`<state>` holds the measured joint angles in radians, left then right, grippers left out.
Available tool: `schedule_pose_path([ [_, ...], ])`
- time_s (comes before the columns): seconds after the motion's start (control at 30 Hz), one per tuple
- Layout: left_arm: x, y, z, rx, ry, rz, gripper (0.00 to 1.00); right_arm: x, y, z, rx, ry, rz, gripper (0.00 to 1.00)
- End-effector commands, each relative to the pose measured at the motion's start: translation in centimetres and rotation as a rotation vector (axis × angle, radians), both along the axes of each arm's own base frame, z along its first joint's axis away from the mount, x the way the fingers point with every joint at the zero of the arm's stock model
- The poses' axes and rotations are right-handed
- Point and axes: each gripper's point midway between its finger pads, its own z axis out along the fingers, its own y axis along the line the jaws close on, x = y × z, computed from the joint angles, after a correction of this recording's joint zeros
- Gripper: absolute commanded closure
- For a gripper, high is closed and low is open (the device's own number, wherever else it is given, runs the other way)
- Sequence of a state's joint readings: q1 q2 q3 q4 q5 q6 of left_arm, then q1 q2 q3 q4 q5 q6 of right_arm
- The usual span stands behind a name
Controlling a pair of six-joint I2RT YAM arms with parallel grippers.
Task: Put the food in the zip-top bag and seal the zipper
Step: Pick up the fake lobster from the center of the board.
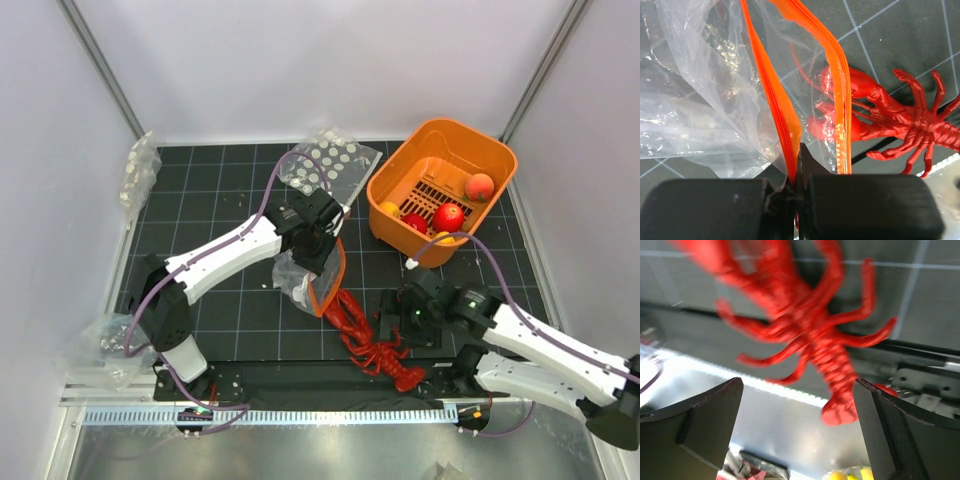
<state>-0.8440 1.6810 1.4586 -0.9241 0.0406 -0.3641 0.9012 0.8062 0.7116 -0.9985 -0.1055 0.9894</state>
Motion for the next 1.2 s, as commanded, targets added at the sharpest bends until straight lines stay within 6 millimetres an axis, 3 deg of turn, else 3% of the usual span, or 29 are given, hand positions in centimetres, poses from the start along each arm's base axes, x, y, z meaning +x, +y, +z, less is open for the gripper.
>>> schedule_pose_path([
  [0.0,0.3,0.3,3.0,-0.026,-0.06,0.015,1.0,1.6,-0.6,-2.0,-0.1,-0.022,-0.065,0.0],
  [0.13,0.7,0.4,3.4,-0.013,-0.069,0.036,1.0,1.7,-0.2,-3.8,-0.107,-0.022,-0.024,0.0],
  [0.4,0.5,-0.1,4.2,-0.032,-0.036,0.098,1.0,1.1,0.1,-11.5,-0.128,0.014,0.053,0.0],
  [0.63,0.4,1.1,3.1,0.026,-0.048,0.033,1.0,0.8,-0.4,-14.5,-0.193,0.051,0.072,0.01],
  [0.67,0.6,1.0,3.2,0.019,-0.068,0.022,1.0,1.6,-0.5,-14.1,-0.226,0.026,0.062,0.05],
  [0.7,0.5,1.2,3.0,0.022,-0.07,-0.004,1.0,1.8,-0.2,-13.7,-0.229,0.017,0.067,0.22],
  [0.77,0.0,0.6,2.8,-0.01,-0.054,-0.037,1.0,3.0,-0.1,-12.6,-0.244,-0.051,0.037,0.41],
  [0.8,-0.3,0.5,2.7,-0.018,-0.039,-0.05,1.0,3.4,0.8,-11.2,-0.19,-0.084,0.033,0.56],
  [0.9,-0.8,0.1,3.2,-0.04,-0.02,-0.075,1.0,4.9,2.9,-6.2,-0.085,-0.159,0.023,0.76],
  [0.93,-0.7,0.0,3.5,-0.04,-0.026,-0.078,1.0,5.4,3.3,-3.8,-0.075,-0.184,0.027,0.81],
  [1.03,0.6,-0.8,4.4,-0.044,-0.06,-0.073,1.0,6.3,1.5,-0.6,-0.165,-0.245,0.019,0.95],
  [1.13,1.2,-1.4,4.6,-0.019,-0.035,-0.05,1.0,6.3,0.1,0.8,-0.256,-0.253,0.074,0.99],
  [1.17,1.7,-2.0,4.7,-0.029,-0.024,-0.003,1.0,6.3,-1.3,1.3,-0.317,-0.26,0.081,0.99],
])
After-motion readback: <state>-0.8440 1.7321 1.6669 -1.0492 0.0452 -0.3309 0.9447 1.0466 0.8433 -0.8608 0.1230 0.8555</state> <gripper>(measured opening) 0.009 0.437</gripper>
